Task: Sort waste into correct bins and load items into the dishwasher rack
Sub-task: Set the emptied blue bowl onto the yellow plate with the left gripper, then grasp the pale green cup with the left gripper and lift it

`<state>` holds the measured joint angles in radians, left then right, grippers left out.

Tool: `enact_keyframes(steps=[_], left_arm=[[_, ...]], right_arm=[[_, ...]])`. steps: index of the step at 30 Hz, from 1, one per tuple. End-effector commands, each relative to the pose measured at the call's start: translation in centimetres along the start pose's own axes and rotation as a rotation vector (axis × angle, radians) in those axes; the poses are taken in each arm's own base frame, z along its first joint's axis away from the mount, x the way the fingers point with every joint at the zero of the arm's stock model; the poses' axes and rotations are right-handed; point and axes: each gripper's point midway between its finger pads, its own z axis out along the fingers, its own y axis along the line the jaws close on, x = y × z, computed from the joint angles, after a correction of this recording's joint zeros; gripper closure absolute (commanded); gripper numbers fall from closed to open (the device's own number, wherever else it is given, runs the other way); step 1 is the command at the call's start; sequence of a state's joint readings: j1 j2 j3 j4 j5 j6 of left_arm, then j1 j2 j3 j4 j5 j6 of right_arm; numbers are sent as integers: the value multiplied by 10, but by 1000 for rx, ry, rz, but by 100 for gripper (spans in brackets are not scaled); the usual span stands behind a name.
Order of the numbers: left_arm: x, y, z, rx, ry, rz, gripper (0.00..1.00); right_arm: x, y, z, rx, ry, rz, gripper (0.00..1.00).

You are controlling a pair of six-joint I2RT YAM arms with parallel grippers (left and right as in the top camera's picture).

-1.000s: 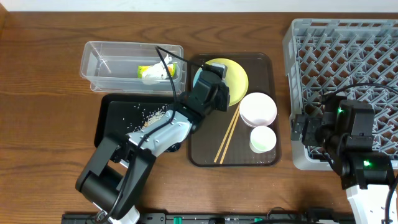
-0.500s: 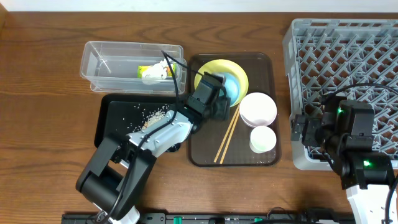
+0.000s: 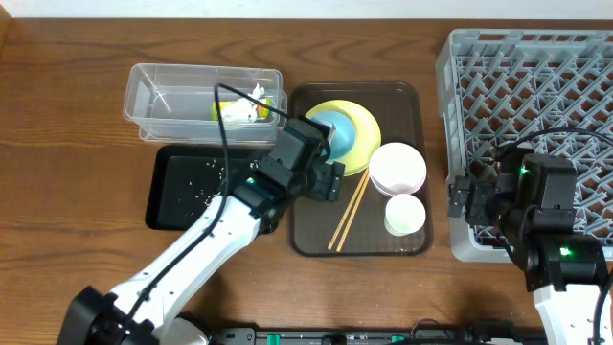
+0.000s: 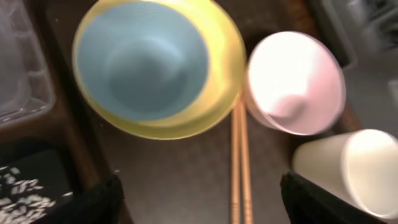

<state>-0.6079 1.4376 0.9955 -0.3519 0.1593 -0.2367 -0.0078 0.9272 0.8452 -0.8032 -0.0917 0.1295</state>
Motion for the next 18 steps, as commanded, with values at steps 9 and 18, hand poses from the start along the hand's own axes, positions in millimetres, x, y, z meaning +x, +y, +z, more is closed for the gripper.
enact_keyframes(steps=[9,18], left_arm=[[26,-80,38,222,73,91,18],[74,-101,84,219,192,141,38]], right_arm=[[-6,2,-4,1,-19,-12,1],[-6,2,-4,1,-19,-12,1]])
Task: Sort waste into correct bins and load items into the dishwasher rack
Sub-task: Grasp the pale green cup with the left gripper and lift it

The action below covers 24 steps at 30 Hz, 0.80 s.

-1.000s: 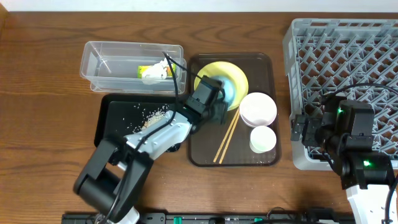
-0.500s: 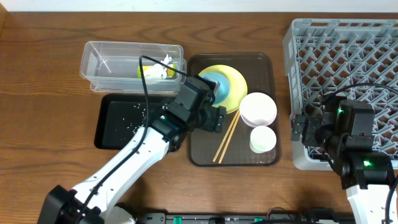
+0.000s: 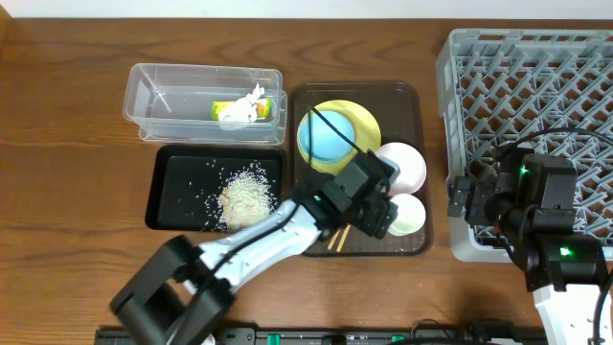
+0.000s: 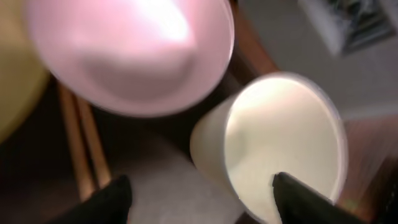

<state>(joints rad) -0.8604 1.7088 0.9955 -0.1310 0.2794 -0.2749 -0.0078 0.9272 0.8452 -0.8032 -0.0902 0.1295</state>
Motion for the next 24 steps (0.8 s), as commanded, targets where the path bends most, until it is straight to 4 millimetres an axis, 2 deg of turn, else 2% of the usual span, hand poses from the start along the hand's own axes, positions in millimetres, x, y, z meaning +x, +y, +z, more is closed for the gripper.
enact_keyframes(steps=[1,3,6,7,12,16,18,22,24], left_arm=[[9,5,12,-19,41,-30,46],[11,8,13,-25,49,-48,60],[7,11,9,-27,35,-56,89],[5,12,6,-29,30,-61,93],[-9,31,-20,-47,-7,-199,94],[-35,33,-54,75,-73,-300,94],[-52,38,-73,148,-128,-355,94],[-84,66,-103,273,-227,-521,94],[-96,73,-118,390,-247,-567,94]], right_arm=[[-6,2,-4,-1,-19,-12,1],[-6,2,-4,-1,-19,-12,1],[-6,2,-4,-1,-19,-11,1],[-6,2,-4,-1,-19,-11,1],[-15,4,-5,-6,-55,-14,1],[-31,9,-2,-33,-109,-21,1],[-35,23,2,-111,-112,-37,1],[-28,78,7,-448,-63,-177,1],[-19,103,5,-629,-31,-243,1]])
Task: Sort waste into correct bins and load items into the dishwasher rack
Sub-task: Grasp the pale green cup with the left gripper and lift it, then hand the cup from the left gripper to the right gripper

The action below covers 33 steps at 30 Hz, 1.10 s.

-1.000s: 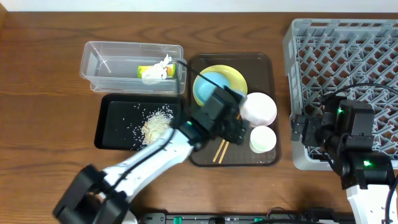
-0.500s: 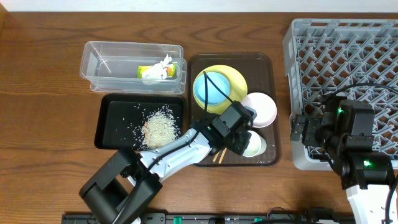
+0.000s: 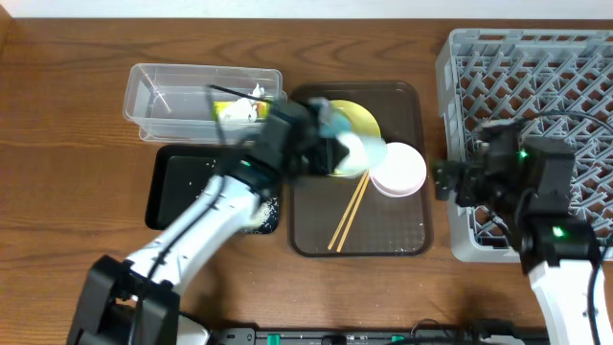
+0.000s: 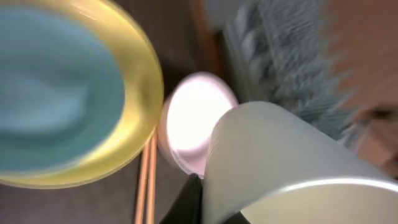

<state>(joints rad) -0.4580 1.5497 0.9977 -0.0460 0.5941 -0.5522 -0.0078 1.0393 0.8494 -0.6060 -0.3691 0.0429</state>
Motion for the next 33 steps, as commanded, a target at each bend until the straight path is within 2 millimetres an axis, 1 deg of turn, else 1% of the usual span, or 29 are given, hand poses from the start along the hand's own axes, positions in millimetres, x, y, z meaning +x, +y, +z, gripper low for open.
enact_keyframes(steps=[1,3,6,8,10,13,20,27,28,30,32,33], left_arm=[[-12,-15,-19,229,79,-165,94],[-14,-22,-27,336,129,-202,94],[-4,-26,-31,414,220,-270,94],[4,-30,-31,453,275,-288,94],[10,-35,-30,473,306,-286,94],[16,-42,-28,486,332,-277,94],[37,-63,-27,536,423,-262,94],[42,-67,-24,534,438,-267,94],[42,-67,-24,534,438,-267,94],[42,-67,-24,534,438,-267,94],[42,-67,-24,534,437,-266,94],[42,-67,-24,534,437,-267,94]], right_arm=[[7,64,4,-417,41,-137,1],[13,80,6,-562,61,-161,1],[17,100,3,-761,52,-192,1],[16,107,3,-861,38,-195,1],[14,109,7,-910,29,-187,1],[9,115,6,-996,-2,-197,1],[2,120,8,-1022,-50,-256,1],[-1,125,-1,-1084,-70,-258,15],[-1,125,-1,-1084,-70,-257,21],[-1,125,-1,-1087,-70,-257,27],[-1,125,-1,-1087,-70,-257,28],[-1,126,-1,-1088,-69,-257,30]])
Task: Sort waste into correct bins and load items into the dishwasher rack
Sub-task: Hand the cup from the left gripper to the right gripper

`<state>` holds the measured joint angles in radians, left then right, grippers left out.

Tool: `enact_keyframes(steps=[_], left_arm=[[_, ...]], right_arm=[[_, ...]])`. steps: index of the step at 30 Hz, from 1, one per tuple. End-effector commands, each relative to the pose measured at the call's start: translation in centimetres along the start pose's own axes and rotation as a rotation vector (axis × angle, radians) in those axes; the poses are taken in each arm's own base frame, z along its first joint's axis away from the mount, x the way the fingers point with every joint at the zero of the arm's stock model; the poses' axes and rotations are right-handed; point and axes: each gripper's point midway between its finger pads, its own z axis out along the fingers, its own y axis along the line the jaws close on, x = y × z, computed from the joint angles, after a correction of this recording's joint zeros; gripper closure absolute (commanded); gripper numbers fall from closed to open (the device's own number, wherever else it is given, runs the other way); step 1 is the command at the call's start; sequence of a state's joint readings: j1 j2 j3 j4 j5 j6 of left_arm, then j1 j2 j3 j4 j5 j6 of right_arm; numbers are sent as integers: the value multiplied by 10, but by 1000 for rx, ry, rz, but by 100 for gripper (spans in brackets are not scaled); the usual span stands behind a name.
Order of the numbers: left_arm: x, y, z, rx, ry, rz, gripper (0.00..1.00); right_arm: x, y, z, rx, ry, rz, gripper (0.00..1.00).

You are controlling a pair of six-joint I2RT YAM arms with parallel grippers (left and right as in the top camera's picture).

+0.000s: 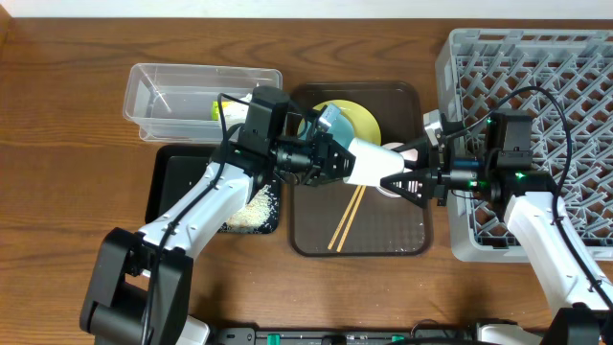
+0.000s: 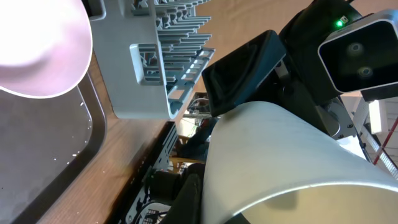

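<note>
My left gripper (image 1: pixel 335 161) is shut on a white paper cup (image 1: pixel 366 165), held on its side above the brown tray (image 1: pixel 311 240) and pointing right. In the left wrist view the cup (image 2: pixel 292 162) fills the lower right. My right gripper (image 1: pixel 410 180) has reached in from the right, open, with its black fingers (image 2: pixel 242 68) spread at the cup's far end. A blue bowl on a yellow plate (image 1: pixel 356 117) sits at the tray's back. The pink bowl (image 2: pixel 37 50) is mostly hidden under the arms in the overhead view. Wooden chopsticks (image 1: pixel 347 216) lie on the tray.
The grey dishwasher rack (image 1: pixel 536 67) stands at the right. A clear bin (image 1: pixel 172 96) holding wrappers is at the back left. In front of it is a black bin (image 1: pixel 182 192) with rice. Both arms cross above the tray.
My right gripper was at the rack's left edge and is now over the tray at the cup's end. The cup, still in my left gripper, now lies sideways pointing right.
At first my left gripper hung open over the tray by the blue bowl, with the cup standing at the tray's front right. Then it was open around the cup. Then it held the cup lifted near the plate, and now both grippers meet at it.
</note>
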<state>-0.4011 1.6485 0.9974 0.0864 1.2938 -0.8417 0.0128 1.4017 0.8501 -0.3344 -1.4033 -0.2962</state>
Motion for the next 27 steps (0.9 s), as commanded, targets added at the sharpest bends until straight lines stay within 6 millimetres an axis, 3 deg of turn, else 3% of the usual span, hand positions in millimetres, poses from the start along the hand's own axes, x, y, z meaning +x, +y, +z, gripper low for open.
enact_keyframes(steps=[1,8,11,16,19,21,24,27], left_arm=[[2,-6,1,21,23,10,94],[1,-5,1,12,12,11,83],[-7,1,1,-22,-33,42,55],[-27,34,-6,-191,-162,83,40],[-39,67,-25,-365,-255,96,37],[-42,82,-42,-468,-293,113,34],[-39,93,-73,-613,-339,134,33],[-32,94,-116,-775,-406,153,32]], right_arm=[[-4,7,3,-39,-3,-16,34],[-1,8,10,-35,20,-21,38],[3,-3,10,26,38,-19,45],[14,-41,4,255,96,65,53],[20,-62,-5,403,122,109,57],[20,-66,-10,457,132,114,59],[19,-71,-26,584,158,130,60],[11,-73,-54,767,182,173,62]])
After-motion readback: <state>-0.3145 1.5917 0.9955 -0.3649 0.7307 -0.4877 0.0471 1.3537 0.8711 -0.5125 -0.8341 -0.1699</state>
